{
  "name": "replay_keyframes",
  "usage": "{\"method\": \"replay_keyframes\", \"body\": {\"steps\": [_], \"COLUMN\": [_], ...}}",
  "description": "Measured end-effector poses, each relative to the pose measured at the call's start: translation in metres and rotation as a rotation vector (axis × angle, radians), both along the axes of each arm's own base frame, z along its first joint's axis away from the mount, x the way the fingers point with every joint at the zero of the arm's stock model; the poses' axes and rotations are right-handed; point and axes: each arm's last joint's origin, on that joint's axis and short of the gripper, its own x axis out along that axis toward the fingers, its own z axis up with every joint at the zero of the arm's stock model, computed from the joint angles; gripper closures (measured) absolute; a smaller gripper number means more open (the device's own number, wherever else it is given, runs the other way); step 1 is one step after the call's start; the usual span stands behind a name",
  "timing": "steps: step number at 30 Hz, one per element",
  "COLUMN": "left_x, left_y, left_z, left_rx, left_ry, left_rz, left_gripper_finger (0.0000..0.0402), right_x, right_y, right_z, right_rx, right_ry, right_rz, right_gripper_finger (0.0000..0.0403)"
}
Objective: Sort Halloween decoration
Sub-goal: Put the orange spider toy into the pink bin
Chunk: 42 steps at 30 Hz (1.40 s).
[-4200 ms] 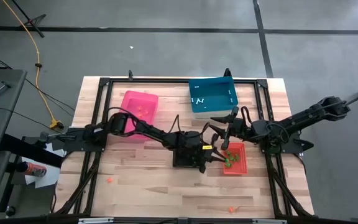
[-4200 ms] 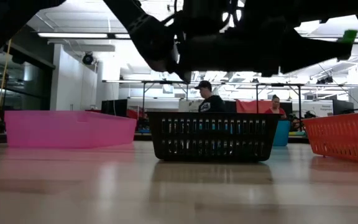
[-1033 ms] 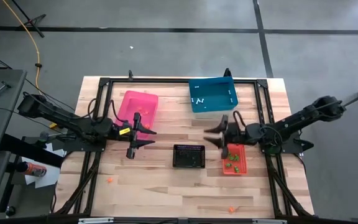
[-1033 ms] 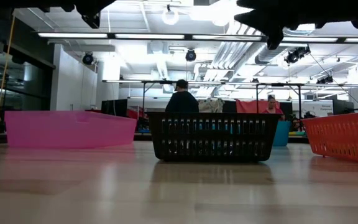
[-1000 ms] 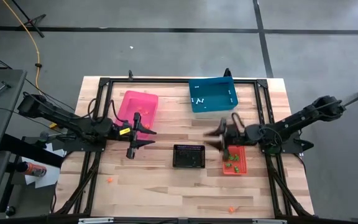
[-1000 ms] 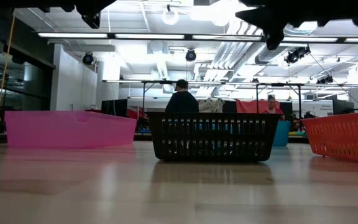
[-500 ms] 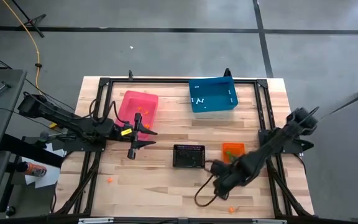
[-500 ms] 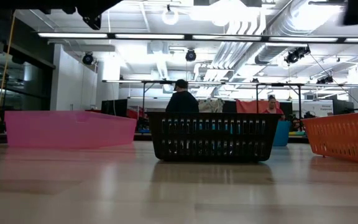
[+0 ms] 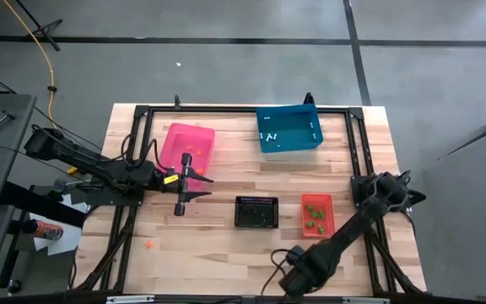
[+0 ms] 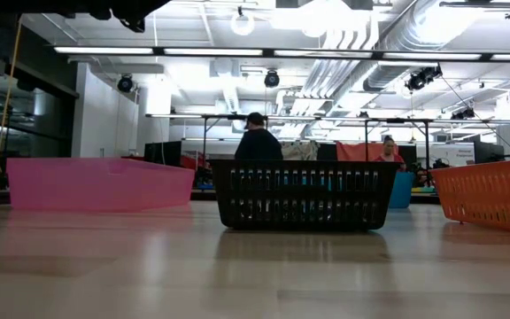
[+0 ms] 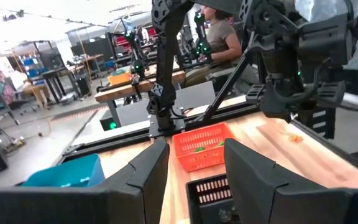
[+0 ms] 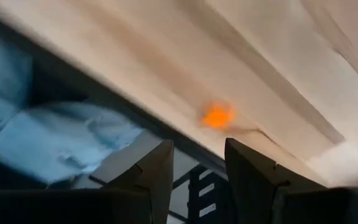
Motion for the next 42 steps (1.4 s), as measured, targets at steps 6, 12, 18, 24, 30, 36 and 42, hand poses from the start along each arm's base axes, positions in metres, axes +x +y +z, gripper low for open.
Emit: {"method": "replay_keyframes", "body": {"steps": [6,12,18,24,30,36,42], "left_x": [0.000,0.000,0.000,0.000,0.000,0.000,0.000], "left_y": [0.000,0.001,0.001,0.001,0.001,0.001,0.001], "left_z": [0.001,0.004,0.005,0.005,0.005,0.004,0.003], "left_rx": [0.027,0.018,0.015,0.015,0.010,0.010,0.012], "left_ry": [-0.014,-0.044,-0.054,-0.054,-0.043,-0.041,-0.031], "left_rz": [0.006,0.031,0.031,0.031,0.031,0.031,0.031], "left_gripper_finger": [0.0259,0.0259,0.0259,0.0259,0.0259,0.0259,0.0259], "right_x": [-0.030,-0.049,-0.059,-0.053,-0.055,-0.053,-0.052], "right_y": [0.015,0.026,0.022,0.022,0.016,0.012,0.013], "right_z": [-0.012,-0.023,-0.046,-0.054,-0.055,-0.059,-0.072], "right_rx": [-0.039,-0.062,-0.084,-0.039,-0.083,-0.119,-0.150], "right_ry": [0.042,-0.028,-0.036,-0.122,-0.079,-0.058,-0.029], "right_rz": [-0.159,-0.345,-0.394,-0.417,-0.418,-0.422,-0.416], "right_gripper_finger": [0.0263,0.0263,0.0263,0.0263,0.0263,0.0263,0.0263]}}
